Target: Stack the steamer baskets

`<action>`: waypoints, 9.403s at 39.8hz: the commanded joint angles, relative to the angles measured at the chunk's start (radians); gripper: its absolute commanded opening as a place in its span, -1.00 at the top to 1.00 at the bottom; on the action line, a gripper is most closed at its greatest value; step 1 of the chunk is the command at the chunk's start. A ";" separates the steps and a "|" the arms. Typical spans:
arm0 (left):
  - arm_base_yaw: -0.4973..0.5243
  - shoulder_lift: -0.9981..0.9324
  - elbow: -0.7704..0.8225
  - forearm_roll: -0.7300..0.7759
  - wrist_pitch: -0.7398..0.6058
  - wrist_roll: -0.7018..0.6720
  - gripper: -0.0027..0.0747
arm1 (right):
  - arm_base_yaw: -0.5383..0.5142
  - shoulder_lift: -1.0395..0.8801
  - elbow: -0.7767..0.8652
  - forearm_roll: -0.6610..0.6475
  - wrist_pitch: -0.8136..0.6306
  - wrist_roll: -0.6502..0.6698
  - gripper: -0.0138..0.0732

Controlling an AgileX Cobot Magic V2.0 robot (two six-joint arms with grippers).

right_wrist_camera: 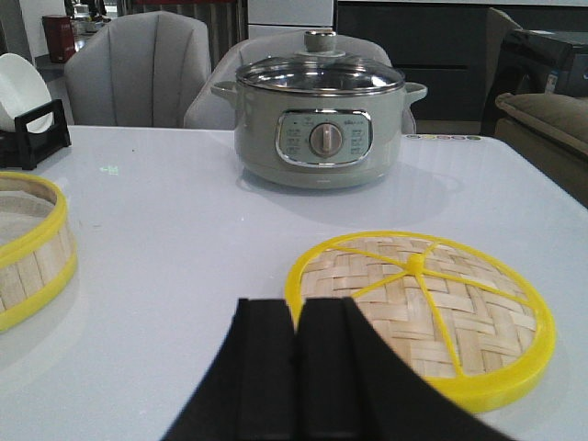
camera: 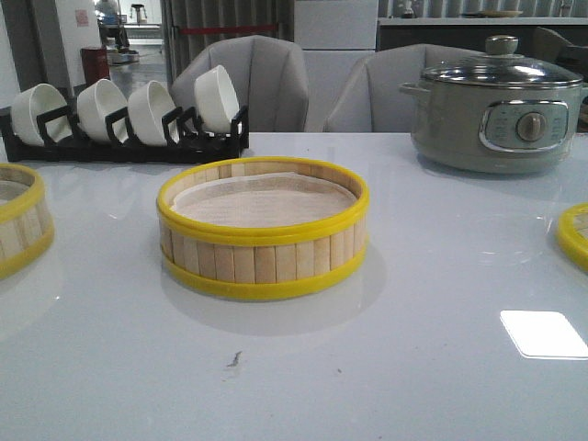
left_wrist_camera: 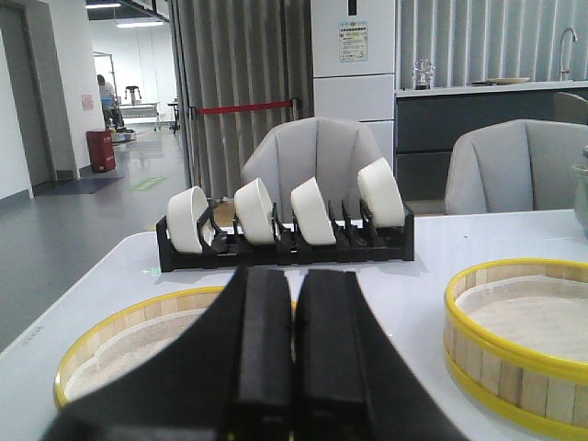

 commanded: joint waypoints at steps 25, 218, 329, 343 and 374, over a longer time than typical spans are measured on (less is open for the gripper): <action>-0.002 -0.013 -0.001 -0.017 -0.098 -0.005 0.72 | -0.004 -0.021 -0.016 -0.011 -0.085 0.001 0.55; -0.064 1.342 -1.146 0.012 0.687 0.005 -0.46 | -0.004 0.807 -0.892 0.005 0.314 0.057 -0.39; -0.650 1.879 -1.842 -0.014 0.886 -0.001 0.71 | -0.004 0.807 -0.892 0.007 0.317 0.057 -0.39; -0.691 1.948 -1.842 -0.064 0.815 -0.001 0.71 | -0.004 0.807 -0.892 0.007 0.320 0.057 -0.39; -0.691 1.992 -1.842 -0.114 0.774 -0.001 0.67 | -0.004 0.807 -0.891 0.007 0.319 0.057 -0.39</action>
